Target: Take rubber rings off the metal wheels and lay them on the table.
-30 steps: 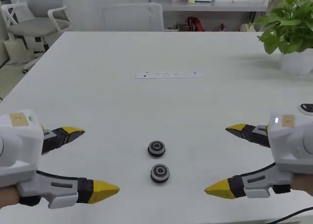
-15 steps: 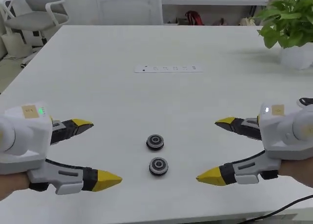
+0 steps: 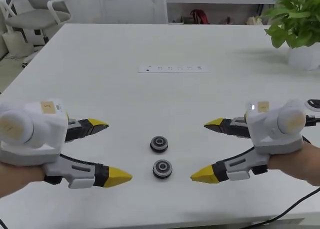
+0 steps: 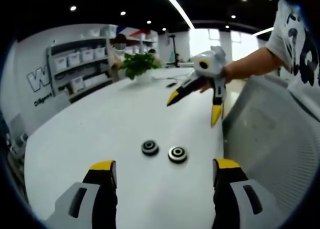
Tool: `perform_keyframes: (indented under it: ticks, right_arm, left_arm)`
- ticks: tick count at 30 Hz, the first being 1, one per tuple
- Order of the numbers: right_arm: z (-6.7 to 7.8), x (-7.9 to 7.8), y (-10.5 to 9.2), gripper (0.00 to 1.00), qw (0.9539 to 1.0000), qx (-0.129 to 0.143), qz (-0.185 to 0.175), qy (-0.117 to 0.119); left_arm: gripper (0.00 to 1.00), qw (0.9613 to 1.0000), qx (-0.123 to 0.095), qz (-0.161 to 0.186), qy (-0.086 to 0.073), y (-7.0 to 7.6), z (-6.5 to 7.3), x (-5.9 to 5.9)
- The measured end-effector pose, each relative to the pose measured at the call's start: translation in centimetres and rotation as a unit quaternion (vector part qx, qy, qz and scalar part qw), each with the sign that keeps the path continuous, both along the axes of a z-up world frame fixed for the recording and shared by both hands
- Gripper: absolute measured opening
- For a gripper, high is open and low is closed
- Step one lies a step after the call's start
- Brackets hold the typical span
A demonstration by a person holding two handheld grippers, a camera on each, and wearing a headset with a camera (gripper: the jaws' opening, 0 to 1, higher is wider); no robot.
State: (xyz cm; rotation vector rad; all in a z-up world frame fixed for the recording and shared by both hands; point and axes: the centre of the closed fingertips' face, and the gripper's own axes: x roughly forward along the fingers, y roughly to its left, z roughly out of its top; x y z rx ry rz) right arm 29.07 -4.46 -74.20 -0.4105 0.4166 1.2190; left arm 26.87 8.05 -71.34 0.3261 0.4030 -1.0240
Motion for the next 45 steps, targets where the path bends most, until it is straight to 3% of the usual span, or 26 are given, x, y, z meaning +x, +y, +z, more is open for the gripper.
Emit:
perform_keyframes:
  ticks: [5, 18, 23, 29, 32, 45]
  right_arm:
    - [-0.6, -0.2, 0.7, 0.78, 0.9997, -0.012, 0.021, 0.003]
    - [-1.5, -0.3, 2.0, 0.70, 0.9988, -0.015, 0.042, 0.019]
    - [-1.9, -0.1, 2.1, 0.65, 0.9987, -0.013, 0.042, 0.027]
    - [-2.5, 0.1, 2.1, 0.61, 0.9984, -0.018, 0.044, 0.031]
    - [-2.7, 0.1, 2.2, 0.57, 0.9981, -0.017, 0.042, 0.041]
    - [-3.6, -0.2, 2.7, 0.50, 0.9968, -0.027, 0.054, 0.053]
  left_arm:
    - [0.77, 0.9999, 0.005, -0.011, 0.005, -0.4, -0.5, 0.1]
    - [0.71, 0.9996, 0.009, -0.025, 0.011, -1.1, -1.2, 0.5]
    - [0.69, 0.9994, 0.018, -0.029, 0.005, -1.4, -1.6, 0.8]
    - [0.66, 0.9992, 0.014, -0.034, 0.017, -2.0, -2.3, 1.1]
    - [0.64, 0.9991, -0.010, -0.029, 0.030, -2.4, -1.9, 1.2]
    - [0.58, 0.9980, 0.006, -0.049, 0.040, -3.7, -3.1, 1.2]
